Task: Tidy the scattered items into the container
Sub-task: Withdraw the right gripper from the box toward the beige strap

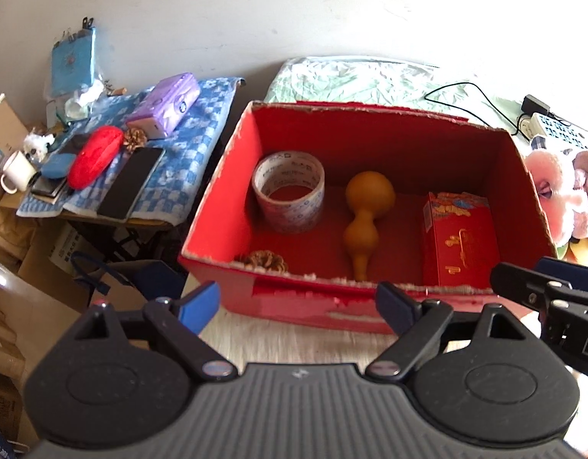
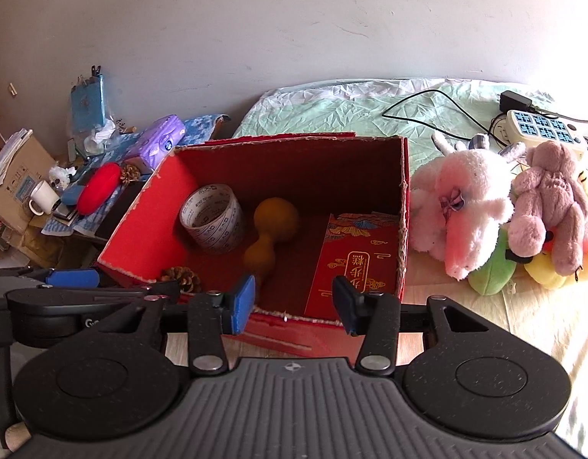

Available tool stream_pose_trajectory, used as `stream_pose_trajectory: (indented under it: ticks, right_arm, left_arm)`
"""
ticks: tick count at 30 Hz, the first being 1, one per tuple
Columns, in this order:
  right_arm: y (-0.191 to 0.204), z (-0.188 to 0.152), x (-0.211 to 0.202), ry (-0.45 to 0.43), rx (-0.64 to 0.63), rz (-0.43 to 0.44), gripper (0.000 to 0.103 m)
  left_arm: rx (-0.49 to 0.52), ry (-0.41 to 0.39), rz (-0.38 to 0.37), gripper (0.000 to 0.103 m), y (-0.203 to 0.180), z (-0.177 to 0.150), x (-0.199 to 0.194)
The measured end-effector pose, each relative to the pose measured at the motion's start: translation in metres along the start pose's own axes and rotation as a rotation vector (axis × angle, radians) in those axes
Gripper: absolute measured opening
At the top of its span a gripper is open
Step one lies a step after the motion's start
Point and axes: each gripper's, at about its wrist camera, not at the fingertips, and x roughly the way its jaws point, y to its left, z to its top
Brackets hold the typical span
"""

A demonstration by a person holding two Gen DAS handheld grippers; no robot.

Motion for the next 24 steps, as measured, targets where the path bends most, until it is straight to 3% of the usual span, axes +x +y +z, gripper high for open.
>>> stream_pose_trajectory:
  ticks: [12,24]
  right_arm:
    - [-0.008,-0.031,-0.008,0.035,0.009,0.033,0.049]
    - [-0.029,-0.063,0.007,0.141,0.072,0.034,0.049]
  left_arm:
    - [0.001,0.071,0.001,0.088,-0.011,-0.036,0.003]
    - [0.037,0.180,-0.044,0.088,-0.032,-0.065,0.028]
